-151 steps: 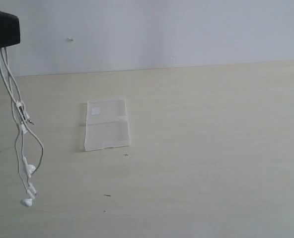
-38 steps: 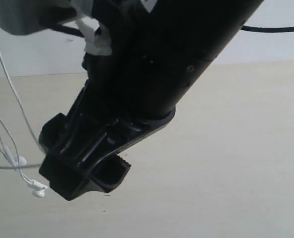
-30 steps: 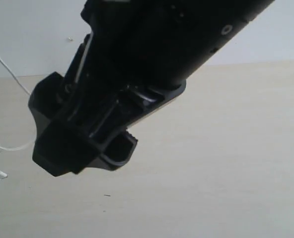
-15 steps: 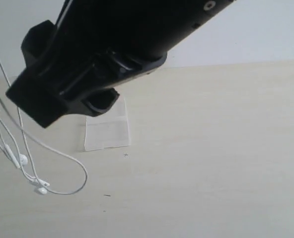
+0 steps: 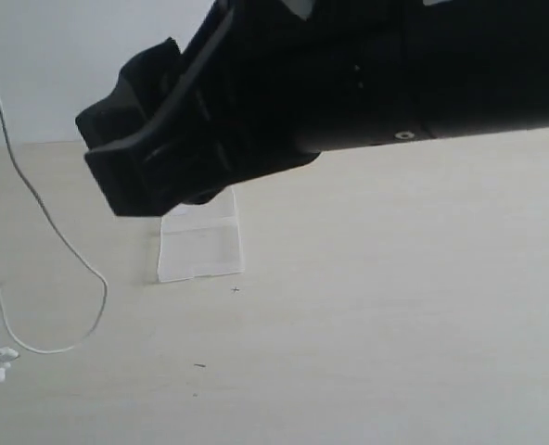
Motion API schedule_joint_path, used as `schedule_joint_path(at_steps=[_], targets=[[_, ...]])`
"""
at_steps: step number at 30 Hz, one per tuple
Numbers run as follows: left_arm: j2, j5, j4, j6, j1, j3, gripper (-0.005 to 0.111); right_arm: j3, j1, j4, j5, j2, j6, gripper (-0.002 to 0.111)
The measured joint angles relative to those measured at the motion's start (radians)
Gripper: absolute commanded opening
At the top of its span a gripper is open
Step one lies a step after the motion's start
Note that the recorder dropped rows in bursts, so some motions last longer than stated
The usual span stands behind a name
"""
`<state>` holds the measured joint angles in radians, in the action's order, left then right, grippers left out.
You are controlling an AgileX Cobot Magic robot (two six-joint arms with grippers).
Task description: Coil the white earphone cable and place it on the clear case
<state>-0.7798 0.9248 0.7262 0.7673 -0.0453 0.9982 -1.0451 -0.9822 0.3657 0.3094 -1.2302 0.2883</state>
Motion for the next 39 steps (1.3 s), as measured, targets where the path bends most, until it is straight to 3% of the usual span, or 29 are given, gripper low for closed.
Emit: schedule_joint_path(at_steps=[10,27,29,34,39], targets=[[-0.05,0.031,0.021,-0.012,0.0,0.01,0.0,0.086,-0.068,0.035,-0.319,0.004,0.0,0.055],[-0.069,0.093,-0.017,-0.124,0.0,0.058,0.0,0.086,-0.116,0.031,-0.352,-0.047,0.015,0.056],[-0.069,0.093,-0.017,-0.142,0.0,0.058,0.0,0.086,-0.118,0.031,-0.352,-0.048,0.015,0.058],[-0.069,0.076,-0.017,-0.166,0.0,0.058,0.0,0.086,-0.146,0.031,-0.352,-0.063,0.015,0.075],[-0.069,0.058,-0.018,-0.192,0.0,0.058,0.0,0.086,-0.166,0.031,-0.363,-0.087,0.015,0.076]])
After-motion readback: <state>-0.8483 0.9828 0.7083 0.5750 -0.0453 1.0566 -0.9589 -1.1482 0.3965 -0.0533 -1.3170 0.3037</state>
